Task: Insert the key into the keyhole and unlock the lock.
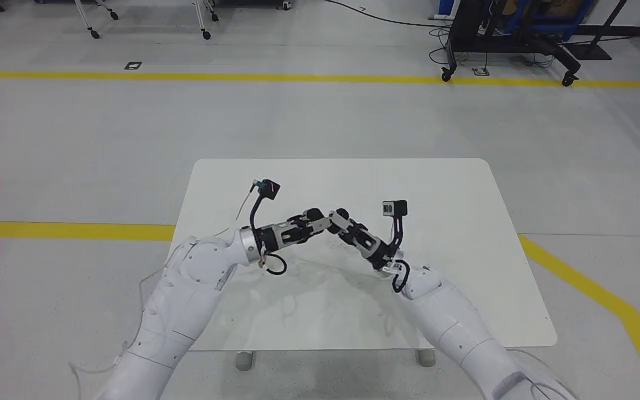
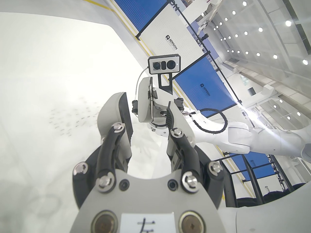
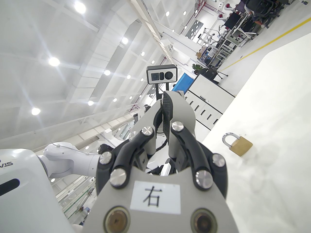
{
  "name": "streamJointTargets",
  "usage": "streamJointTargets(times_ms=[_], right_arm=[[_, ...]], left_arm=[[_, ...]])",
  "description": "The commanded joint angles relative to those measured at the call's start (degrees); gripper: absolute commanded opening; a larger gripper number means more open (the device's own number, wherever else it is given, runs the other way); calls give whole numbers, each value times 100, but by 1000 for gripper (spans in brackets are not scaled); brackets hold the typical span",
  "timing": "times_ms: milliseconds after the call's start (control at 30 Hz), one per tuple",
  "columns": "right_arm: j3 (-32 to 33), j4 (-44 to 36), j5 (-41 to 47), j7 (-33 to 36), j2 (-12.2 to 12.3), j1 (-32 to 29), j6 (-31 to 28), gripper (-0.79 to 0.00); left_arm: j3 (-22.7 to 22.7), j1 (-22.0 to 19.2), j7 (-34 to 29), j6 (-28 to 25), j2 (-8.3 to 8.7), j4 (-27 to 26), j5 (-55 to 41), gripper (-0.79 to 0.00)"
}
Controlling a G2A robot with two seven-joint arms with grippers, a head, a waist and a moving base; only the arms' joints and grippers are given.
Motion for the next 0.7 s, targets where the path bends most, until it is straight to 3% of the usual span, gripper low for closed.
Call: streamJointTargets(times_ms=[0, 200, 300, 667], right_arm=[[23, 31, -59, 9, -24, -3, 0, -785], [130, 139, -383, -78, -90, 16, 0, -785], [177, 148, -492, -121, -118, 6, 0, -785], [343, 181, -646, -88, -187, -21, 0, -785]], left_arm=[[16, -2, 13, 17, 3, -4, 33, -536], [33, -16, 43, 49, 17, -3, 86, -730], [53, -22, 44, 75, 22, 3, 117, -776], [133, -41, 129, 66, 39, -6, 319, -785]])
